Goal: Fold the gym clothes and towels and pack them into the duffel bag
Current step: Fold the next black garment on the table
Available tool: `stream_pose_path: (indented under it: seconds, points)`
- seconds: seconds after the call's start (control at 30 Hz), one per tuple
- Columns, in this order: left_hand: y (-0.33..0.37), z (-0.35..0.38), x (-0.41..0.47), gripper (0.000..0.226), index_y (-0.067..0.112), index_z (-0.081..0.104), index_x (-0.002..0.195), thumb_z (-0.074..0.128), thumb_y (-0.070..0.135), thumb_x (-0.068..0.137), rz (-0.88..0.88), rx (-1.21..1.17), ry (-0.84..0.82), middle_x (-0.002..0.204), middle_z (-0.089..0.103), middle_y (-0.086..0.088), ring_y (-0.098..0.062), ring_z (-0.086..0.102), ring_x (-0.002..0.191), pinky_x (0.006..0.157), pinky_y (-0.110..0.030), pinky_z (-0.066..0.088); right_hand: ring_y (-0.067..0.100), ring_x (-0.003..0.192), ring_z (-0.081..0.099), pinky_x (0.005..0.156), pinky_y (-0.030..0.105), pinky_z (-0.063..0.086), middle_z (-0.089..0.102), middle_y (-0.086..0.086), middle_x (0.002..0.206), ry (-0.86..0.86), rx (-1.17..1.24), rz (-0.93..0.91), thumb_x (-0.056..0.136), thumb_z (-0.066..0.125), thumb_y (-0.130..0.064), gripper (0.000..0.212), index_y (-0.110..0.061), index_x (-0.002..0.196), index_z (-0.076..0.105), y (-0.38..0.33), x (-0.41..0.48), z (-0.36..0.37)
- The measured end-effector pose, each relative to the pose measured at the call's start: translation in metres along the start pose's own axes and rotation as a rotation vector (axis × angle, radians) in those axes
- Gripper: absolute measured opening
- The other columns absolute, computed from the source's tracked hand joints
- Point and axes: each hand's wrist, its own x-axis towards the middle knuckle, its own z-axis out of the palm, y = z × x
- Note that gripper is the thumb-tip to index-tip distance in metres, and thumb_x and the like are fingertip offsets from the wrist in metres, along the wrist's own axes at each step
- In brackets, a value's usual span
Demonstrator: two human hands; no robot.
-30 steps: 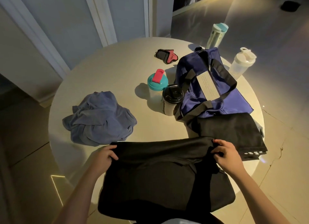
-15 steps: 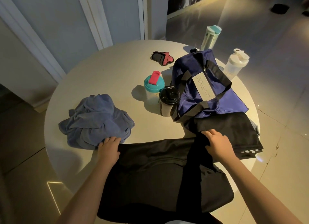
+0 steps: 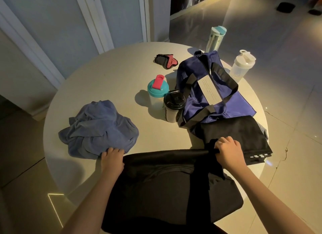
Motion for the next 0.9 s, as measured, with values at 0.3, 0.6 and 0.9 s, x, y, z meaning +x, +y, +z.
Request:
stream_pose_path:
  seconds: [0.3,0.6,0.9]
  points:
    - [0.001,-0.016,0.007,0.013,0.019,0.049,0.085,0.058,0.027,0.091,0.039,-0.098,0.081,0.095,0.059,0.002,-0.019,0.053,0.098,0.078,-0.029,0.034,0.023,0.070,0.032,0.059,0.031,0.021,0.045,0.000,0.062,0.098,0.117,0.137,0.074,0.064,-0.003,0.025,-0.016,0.071,0.043,0.013,0.015,-0.031]
    - [0.010,-0.069,0.047,0.011,0.007,0.055,0.091,0.061,0.017,0.090,0.058,-0.252,0.327,0.086,0.059,-0.011,-0.028,0.057,0.083,0.069,-0.036,0.044,0.023,0.049,0.038,0.047,0.023,0.022,0.047,0.007,0.056,0.231,0.126,0.251,0.086,0.056,-0.005,0.017,-0.015,0.071,0.055,0.025,0.055,-0.058]
    - [0.003,-0.059,0.064,0.005,0.008,0.055,0.085,0.058,0.011,0.089,0.045,-0.336,0.375,0.081,0.058,-0.011,-0.026,0.057,0.075,0.060,-0.035,0.046,0.024,0.064,0.050,0.058,0.025,0.037,0.064,0.011,0.081,0.249,0.306,0.270,0.092,0.050,-0.007,0.019,-0.010,0.095,0.068,0.020,0.057,-0.051]
